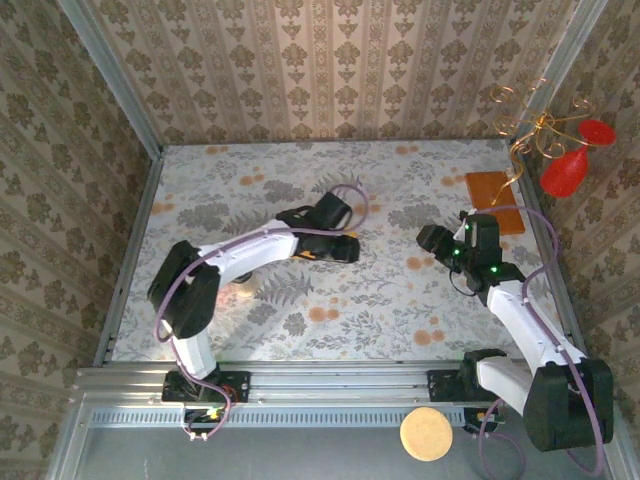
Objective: Fold a paper plane with a square sheet of paper (pick it up from the middle)
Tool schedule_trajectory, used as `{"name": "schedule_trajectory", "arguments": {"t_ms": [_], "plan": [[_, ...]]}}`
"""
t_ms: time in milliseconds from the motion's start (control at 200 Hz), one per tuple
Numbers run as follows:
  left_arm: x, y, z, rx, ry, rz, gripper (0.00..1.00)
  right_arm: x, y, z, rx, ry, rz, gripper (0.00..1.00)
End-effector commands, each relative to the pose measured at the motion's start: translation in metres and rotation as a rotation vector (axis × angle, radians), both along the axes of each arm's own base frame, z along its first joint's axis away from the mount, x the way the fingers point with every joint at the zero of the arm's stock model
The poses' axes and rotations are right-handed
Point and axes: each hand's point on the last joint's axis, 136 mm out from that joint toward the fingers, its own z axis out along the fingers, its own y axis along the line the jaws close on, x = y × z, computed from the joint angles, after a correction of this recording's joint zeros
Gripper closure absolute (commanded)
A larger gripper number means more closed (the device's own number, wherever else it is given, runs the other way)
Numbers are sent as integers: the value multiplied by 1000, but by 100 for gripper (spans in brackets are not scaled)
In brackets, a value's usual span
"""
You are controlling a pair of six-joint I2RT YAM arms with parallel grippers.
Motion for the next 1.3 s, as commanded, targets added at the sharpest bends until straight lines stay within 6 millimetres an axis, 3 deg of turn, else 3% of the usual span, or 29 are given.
{"name": "schedule_trajectory", "arguments": {"t_ms": [0, 135, 355, 630, 775, 890, 1080, 1295], "plan": [[21, 23, -2, -87, 29, 74, 46, 3, 14, -6, 59, 0, 34, 36], [45, 53, -17, -73, 46, 120, 46, 5, 30, -17, 78, 41, 67, 36], [81, 69, -40, -48, 52, 170, 48, 9, 58, -33, 81, 90, 114, 35], [89, 69, -64, -53, 95, 200, 51, 10, 91, -41, 125, 137, 183, 35], [80, 66, -76, -62, 151, 230, 52, 7, 108, -52, 155, 185, 206, 36], [59, 57, -86, -90, 243, 282, 53, 1, 123, -66, 189, 243, 198, 37], [26, 29, -89, -148, 339, 374, 53, -8, 140, -78, 234, 303, 147, 38], [9, 20, -92, -194, 389, 473, 53, -16, 154, -93, 257, 360, 104, 45]]}}
